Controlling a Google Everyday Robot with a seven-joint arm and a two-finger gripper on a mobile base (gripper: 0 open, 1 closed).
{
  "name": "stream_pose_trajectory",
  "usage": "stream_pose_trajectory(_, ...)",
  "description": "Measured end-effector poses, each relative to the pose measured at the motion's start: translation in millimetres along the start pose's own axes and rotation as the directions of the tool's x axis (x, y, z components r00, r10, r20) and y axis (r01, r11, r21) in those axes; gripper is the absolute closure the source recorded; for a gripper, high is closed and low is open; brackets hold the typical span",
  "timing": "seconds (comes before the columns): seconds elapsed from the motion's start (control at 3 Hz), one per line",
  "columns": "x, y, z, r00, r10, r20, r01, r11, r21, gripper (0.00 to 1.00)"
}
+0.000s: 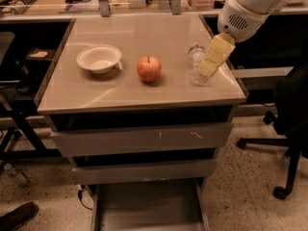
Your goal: Place water bottle into bottom drawer
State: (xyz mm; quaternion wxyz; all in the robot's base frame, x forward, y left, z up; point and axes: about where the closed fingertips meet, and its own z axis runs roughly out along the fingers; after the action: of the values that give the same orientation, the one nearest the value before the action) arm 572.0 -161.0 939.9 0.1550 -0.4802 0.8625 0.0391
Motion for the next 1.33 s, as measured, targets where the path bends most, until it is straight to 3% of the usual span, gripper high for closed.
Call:
stream_pose_trajectory(0.33,-15.7,-18.0,25.2,0.999,0.052,-0.015,-0.052,0.9983,-0.025,0.00)
stream_pose_trajectory(1.0,-19.1,-23.2,38.5,0.998,0.067,-0.019,-0.067,0.9976,-0.017,0.00)
stream_pose_trajectory(1.33,-27.6,-39.8,64.6,0.991,0.121,-0.054,-0.121,0.9926,-0.001,0.00)
